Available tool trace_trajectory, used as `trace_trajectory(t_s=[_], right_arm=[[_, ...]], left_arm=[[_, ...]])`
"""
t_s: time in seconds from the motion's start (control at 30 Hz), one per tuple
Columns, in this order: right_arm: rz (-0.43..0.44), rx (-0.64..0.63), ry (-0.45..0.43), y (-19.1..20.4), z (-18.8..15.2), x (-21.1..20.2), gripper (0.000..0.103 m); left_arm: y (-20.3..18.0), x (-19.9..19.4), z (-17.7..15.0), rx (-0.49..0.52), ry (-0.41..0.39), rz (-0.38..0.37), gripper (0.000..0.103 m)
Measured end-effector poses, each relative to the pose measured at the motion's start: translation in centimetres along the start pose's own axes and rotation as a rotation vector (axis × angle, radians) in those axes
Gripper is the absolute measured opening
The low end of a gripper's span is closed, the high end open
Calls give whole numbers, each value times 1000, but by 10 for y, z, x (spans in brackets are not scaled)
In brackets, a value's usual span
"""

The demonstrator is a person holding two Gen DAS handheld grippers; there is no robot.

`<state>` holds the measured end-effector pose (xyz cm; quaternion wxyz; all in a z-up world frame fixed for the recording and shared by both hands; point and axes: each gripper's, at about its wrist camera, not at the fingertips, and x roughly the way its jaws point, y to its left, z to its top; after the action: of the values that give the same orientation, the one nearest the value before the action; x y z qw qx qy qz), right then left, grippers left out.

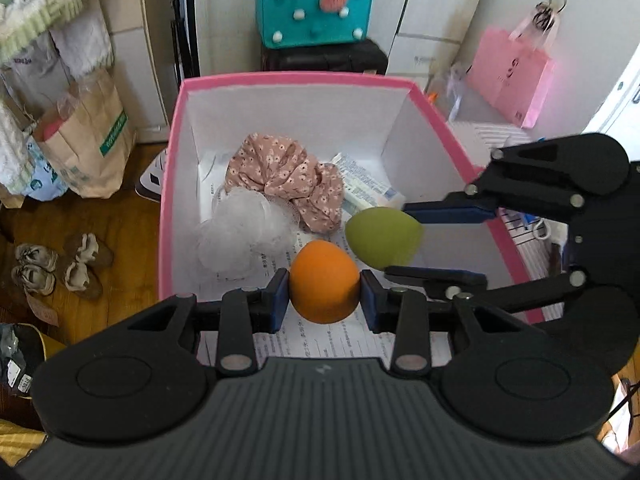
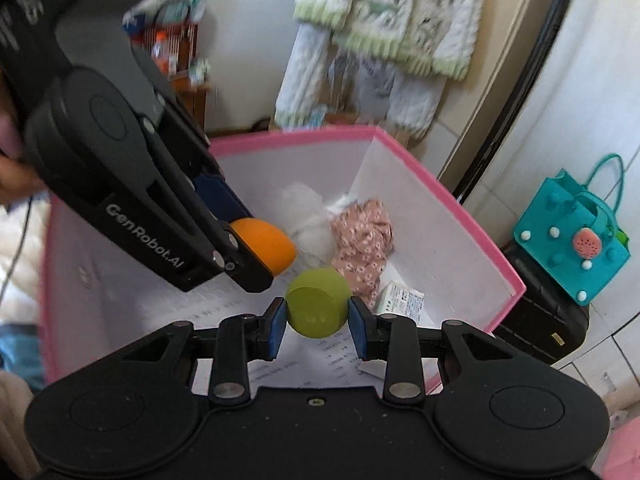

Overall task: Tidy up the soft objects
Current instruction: 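Lift the orange sponge and green ball and carry them toward the pink box, then lower the sponge and ball into the pink box and open both grippers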

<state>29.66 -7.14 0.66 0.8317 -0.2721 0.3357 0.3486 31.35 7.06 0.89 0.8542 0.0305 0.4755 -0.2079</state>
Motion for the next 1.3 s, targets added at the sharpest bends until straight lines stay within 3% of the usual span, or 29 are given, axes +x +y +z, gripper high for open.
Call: trace_trajectory(t_s=[0.2,0.5,0.77,1.07,1.3], right_arm=[[33,-39,83,-9,2,23,38],[1,-64,123,-13,0,35,39],[13,-46,48,-19,-5,14,41],[55,127,-14,-28,-18,-16,41],[110,212,-54,-25,-23,-37,41]], left_arm=[[10,22,13,-74,74,-42,36],[13,43,19,-134,97,-59,36],[27,53,30,-240,98,-50,36],[17,62,28,-215,106,9,37],[9,37,26,-174,75,22,57]])
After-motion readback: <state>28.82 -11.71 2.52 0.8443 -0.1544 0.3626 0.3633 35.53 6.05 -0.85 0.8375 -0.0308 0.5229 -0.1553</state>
